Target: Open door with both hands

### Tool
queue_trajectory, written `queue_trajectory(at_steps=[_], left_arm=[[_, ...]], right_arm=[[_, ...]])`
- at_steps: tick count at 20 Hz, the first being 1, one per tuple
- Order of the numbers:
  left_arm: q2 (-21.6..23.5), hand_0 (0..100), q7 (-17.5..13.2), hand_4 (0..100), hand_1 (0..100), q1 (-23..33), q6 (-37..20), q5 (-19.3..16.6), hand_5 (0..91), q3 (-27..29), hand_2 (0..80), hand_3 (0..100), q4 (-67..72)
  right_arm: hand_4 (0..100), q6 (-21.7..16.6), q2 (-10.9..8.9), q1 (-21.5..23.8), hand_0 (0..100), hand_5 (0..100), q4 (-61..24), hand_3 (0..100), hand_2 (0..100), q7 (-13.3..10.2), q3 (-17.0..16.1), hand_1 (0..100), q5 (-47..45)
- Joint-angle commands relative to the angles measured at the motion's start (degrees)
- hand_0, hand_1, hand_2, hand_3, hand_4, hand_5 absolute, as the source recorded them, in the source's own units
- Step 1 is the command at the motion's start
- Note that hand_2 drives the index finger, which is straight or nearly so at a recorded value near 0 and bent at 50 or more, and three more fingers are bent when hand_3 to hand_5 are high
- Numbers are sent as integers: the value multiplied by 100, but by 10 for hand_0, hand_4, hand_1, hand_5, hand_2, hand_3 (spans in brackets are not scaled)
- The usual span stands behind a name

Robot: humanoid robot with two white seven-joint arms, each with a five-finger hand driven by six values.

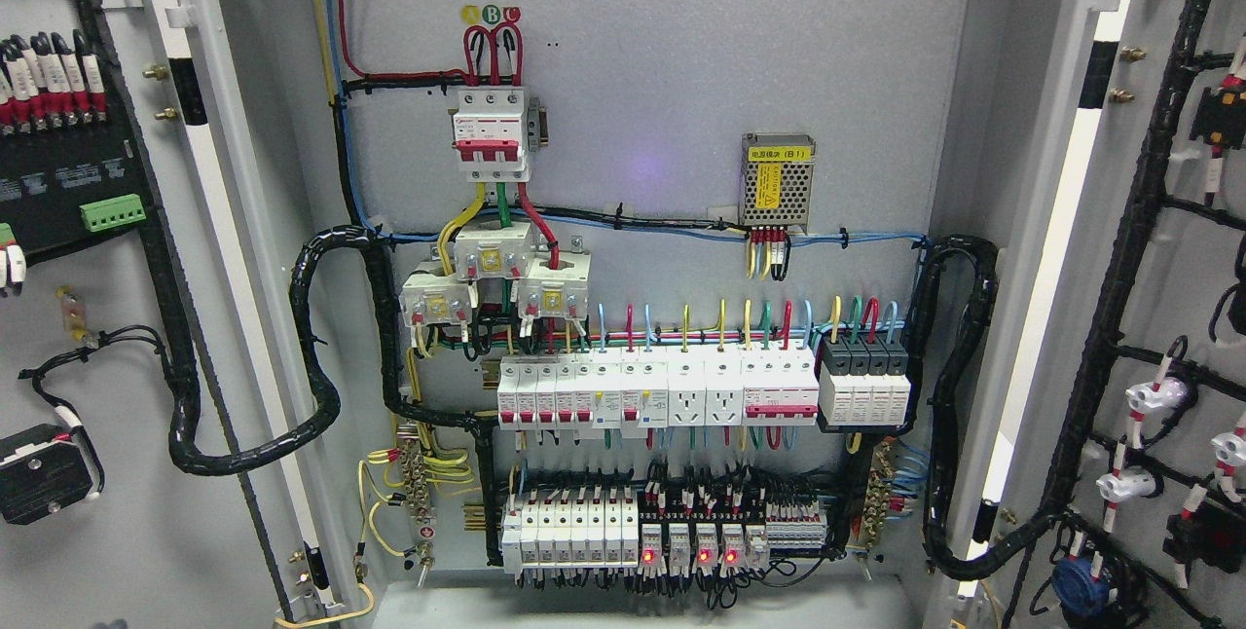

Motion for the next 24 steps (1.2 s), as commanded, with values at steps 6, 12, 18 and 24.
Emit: queue_trajectory(at_steps=[6, 12, 18, 24], left_arm=[[-1092, 0, -47, 0, 0, 45, 3, -540, 0, -2109, 0, 0, 2318], [-1777, 0, -398, 0, 0, -499, -23, -532, 0, -2364, 0, 0, 4883], [-2341, 0, -389, 0, 0, -1115, -23, -532, 0, -2346, 0, 0, 7443], [-2702, 0, -398, 0, 0, -1335, 12, -532, 0, -2136, 0, 0, 9185]], right_arm=[[0, -6, 280, 50, 191, 0, 3356, 0, 0, 10, 1504, 0, 666], [0, -15, 868, -73, 191, 0, 5079, 0, 0, 10, 1426, 0, 1438], [0, -15, 1036, -266, 190, 0, 6372, 0, 0, 10, 1417, 0, 1492], [0, -6, 1116, -511, 191, 0, 7435, 0, 0, -60, 1391, 0, 1492]])
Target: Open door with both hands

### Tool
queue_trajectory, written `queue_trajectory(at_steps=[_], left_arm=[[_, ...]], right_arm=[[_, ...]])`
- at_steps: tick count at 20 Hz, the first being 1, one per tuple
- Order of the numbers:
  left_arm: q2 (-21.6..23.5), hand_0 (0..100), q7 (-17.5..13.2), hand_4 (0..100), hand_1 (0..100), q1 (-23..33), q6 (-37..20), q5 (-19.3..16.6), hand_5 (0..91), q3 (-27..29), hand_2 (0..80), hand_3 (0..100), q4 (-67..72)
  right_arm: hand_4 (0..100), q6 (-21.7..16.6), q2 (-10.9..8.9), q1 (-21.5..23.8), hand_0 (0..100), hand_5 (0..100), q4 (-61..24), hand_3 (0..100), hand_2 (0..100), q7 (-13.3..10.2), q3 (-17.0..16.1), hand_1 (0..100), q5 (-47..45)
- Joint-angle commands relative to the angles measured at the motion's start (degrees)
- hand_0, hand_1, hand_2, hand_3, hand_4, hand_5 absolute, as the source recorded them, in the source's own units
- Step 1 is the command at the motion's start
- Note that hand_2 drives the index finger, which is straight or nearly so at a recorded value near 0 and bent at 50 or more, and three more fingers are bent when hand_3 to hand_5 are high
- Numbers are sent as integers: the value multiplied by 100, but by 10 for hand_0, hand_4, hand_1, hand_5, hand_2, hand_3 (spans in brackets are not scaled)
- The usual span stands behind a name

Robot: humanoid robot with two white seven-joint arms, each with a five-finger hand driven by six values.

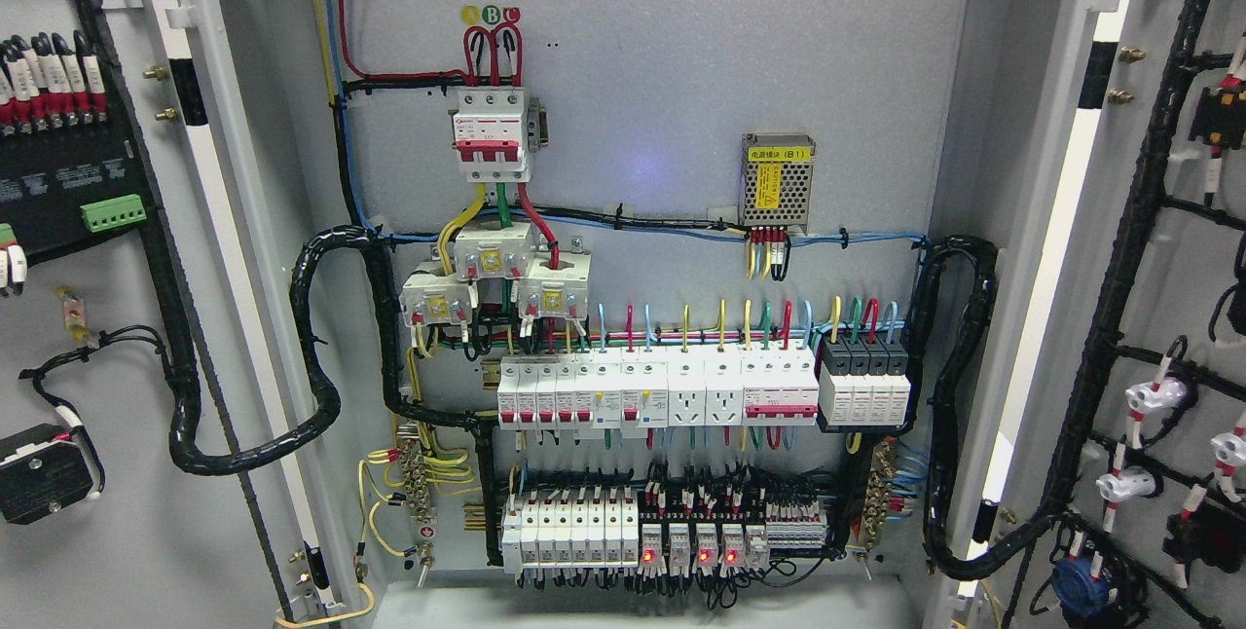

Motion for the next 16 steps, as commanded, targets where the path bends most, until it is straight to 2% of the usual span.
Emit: queue_trajectory(at_steps=[1, 2, 5, 7, 10, 13, 16], left_arm=[[-818, 0, 1, 0, 0, -266, 50, 3, 0, -142, 0, 0, 3574], [-818, 0, 1, 0, 0, -266, 50, 3, 0, -141, 0, 0, 3750], [-888, 0, -8, 0, 0, -266, 147, 3, 0, -141, 0, 0, 4417], [-976, 0, -17, 0, 0, -275, 173, -5, 0, -133, 0, 0, 4726], [-1003, 0, -96, 0, 0, -275, 313, -5, 0, -133, 0, 0, 4807], [-1029, 0, -140, 0, 0, -266, 752, -23, 0, -150, 0, 0, 4789], [-1073, 0, -140, 0, 0, -284, 1034, -75, 0, -150, 0, 0, 4728]], right_arm=[[0, 12, 335, -388, 191, 0, 2706, 0, 0, -42, 55, 0, 72], [0, 12, 353, -495, 191, 0, 3093, 0, 0, -42, -15, 0, 72], [0, 12, 590, -934, 191, 0, 4218, 0, 0, -42, -244, 0, 72], [0, 21, 599, -1180, 191, 0, 4720, 0, 0, -42, -192, 0, 72], [0, 91, 590, -1243, 191, 0, 4925, 0, 0, -51, -157, 0, 90], [0, 152, 590, -1243, 191, 0, 5099, 0, 0, -60, -148, 0, 518], [0, 582, 564, -1243, 191, 0, 5215, 0, 0, -103, -165, 0, 915]])
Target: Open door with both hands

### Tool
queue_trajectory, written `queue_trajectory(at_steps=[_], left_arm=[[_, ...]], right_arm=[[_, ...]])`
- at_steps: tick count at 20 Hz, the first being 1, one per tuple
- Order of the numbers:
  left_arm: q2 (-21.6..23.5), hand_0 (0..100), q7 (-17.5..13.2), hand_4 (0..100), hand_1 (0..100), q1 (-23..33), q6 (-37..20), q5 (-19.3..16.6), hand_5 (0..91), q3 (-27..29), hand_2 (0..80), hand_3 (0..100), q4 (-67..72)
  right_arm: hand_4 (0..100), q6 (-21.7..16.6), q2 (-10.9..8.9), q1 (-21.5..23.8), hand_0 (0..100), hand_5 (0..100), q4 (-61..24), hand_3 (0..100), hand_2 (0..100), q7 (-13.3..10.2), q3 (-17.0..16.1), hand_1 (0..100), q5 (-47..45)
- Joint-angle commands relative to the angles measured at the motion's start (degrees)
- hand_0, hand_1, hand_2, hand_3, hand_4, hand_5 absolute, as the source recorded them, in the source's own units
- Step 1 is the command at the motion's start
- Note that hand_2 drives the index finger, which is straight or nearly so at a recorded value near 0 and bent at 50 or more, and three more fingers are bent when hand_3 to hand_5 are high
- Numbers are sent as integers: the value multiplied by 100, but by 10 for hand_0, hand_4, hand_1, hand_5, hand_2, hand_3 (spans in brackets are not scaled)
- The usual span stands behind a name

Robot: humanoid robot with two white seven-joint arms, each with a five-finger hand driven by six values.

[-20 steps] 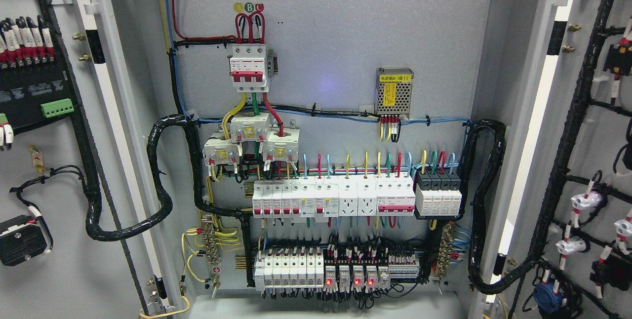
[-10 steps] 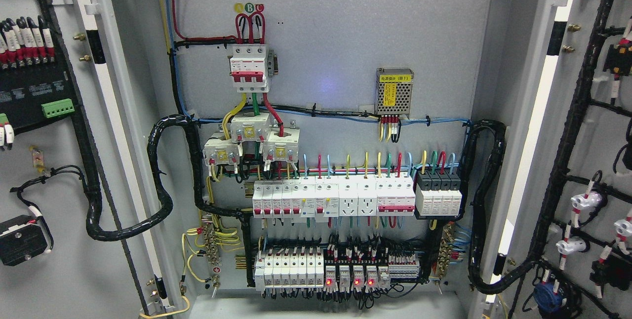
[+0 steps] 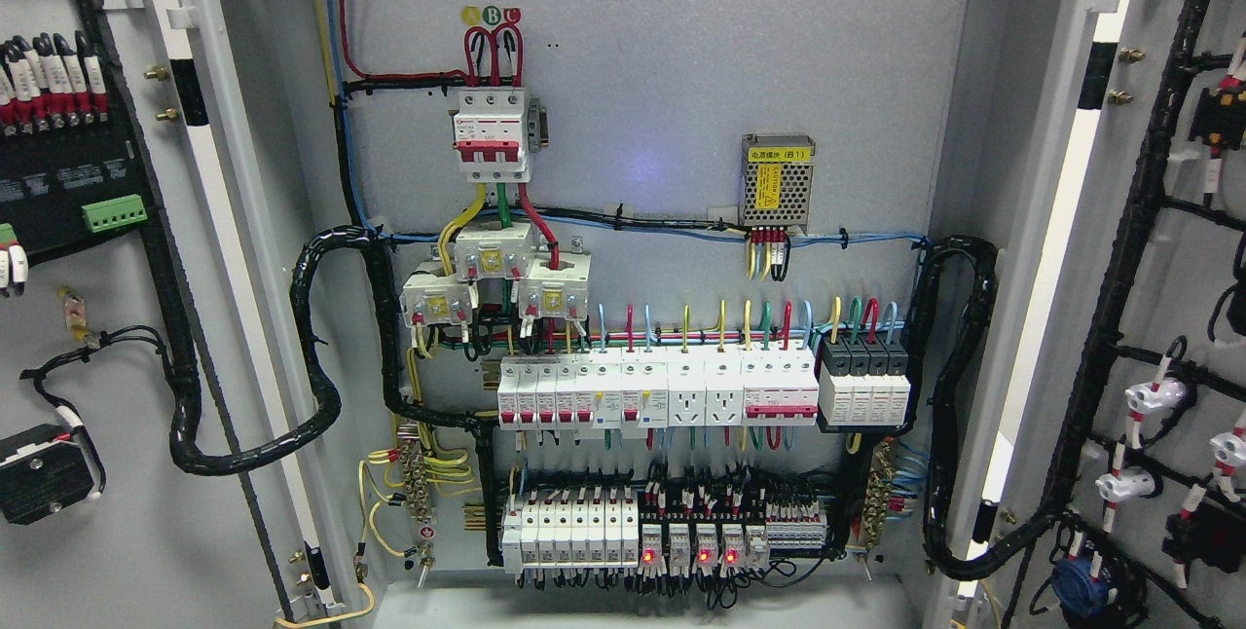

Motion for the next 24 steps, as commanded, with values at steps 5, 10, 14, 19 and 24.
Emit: queue_trajectory(at_steps=[5, 10, 14, 19, 24], left_arm=[[-337, 0, -7, 0, 0, -170, 592, -183, 0, -59, 0, 0, 1146], [-364, 0, 28, 0, 0, -267, 750, -376, 0, -67, 0, 0, 1173], [-364, 0, 212, 0, 0, -320, 759, -376, 0, -59, 0, 0, 1190], [-364, 0, 362, 0, 0, -347, 759, -394, 0, -94, 0, 0, 1173], [-364, 0, 309, 0, 0, -355, 724, -789, 0, -59, 0, 0, 1155]], right_arm=[[0, 1001, 151, -135, 191, 0, 1650, 0, 0, -559, -41, 0, 500], [0, 1511, 160, -126, 191, 0, 1650, 0, 0, -568, -23, 0, 526], [0, 1661, 169, -126, 191, 0, 1755, 0, 0, -568, -32, 0, 965], [0, 1670, 318, -117, 191, 0, 1834, 0, 0, -971, -23, 0, 1133], [0, 1679, 362, -100, 191, 0, 1939, 0, 0, -1025, -23, 0, 1431]])
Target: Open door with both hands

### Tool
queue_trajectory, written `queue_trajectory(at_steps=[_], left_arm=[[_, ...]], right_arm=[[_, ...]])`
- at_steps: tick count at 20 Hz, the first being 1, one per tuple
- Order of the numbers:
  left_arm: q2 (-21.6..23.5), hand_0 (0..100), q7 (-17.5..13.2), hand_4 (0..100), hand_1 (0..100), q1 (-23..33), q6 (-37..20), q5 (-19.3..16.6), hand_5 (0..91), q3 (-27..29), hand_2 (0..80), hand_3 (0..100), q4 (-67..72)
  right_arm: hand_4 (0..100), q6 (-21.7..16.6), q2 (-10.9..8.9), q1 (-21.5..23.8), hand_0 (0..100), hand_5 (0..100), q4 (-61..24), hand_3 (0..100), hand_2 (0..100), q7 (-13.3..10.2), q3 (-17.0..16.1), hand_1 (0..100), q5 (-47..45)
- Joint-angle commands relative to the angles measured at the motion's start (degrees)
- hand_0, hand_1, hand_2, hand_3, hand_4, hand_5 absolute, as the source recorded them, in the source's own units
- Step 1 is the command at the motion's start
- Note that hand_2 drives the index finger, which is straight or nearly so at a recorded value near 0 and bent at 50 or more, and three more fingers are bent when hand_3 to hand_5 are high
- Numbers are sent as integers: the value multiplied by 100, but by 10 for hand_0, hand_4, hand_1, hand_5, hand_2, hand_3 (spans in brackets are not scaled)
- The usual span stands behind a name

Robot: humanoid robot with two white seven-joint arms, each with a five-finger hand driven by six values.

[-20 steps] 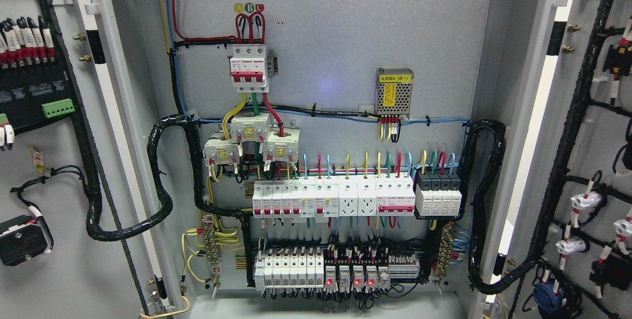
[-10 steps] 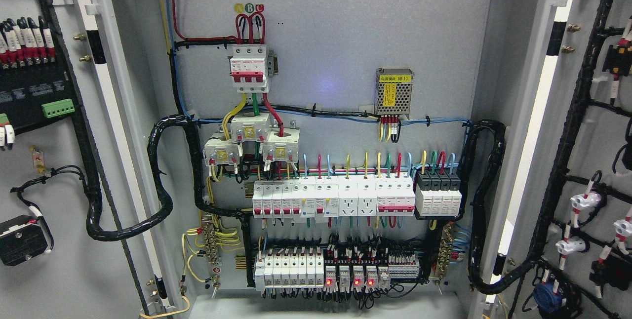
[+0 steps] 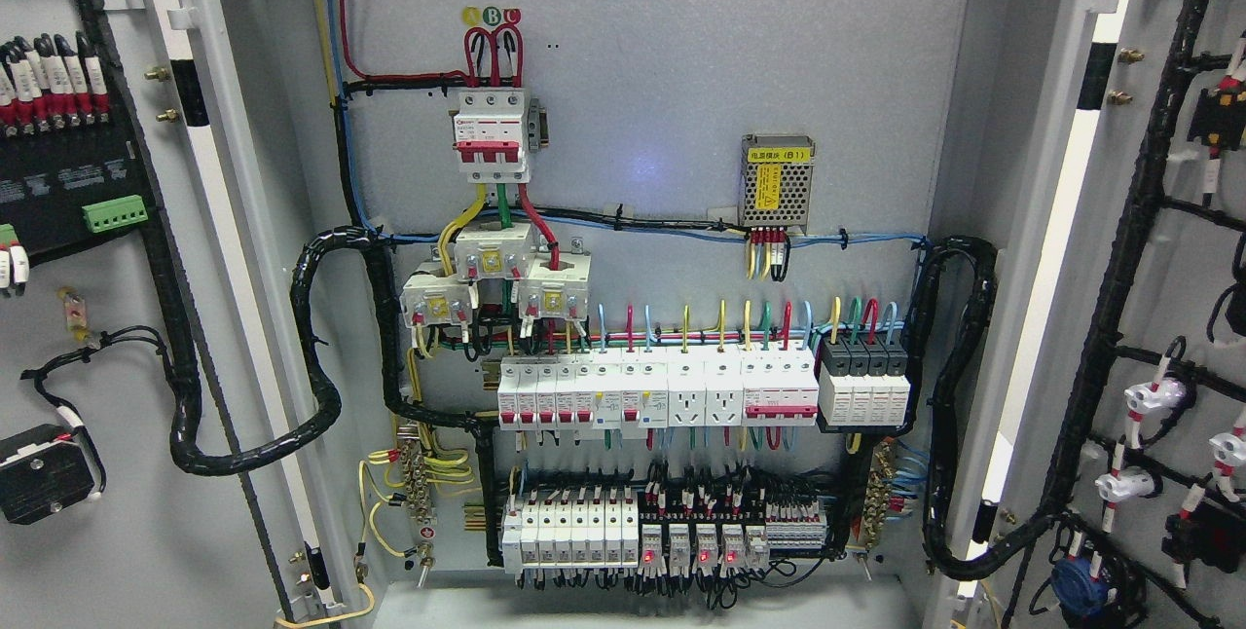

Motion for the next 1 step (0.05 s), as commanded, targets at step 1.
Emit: queue_trajectory(at_steps=[1], left_arm=[[-111, 0, -43, 0, 0, -26, -59, -262, 0, 14, 0, 0, 7]], right_arm=[[0, -8, 135, 14, 191, 0, 631, 0, 0, -45, 1, 0, 306]])
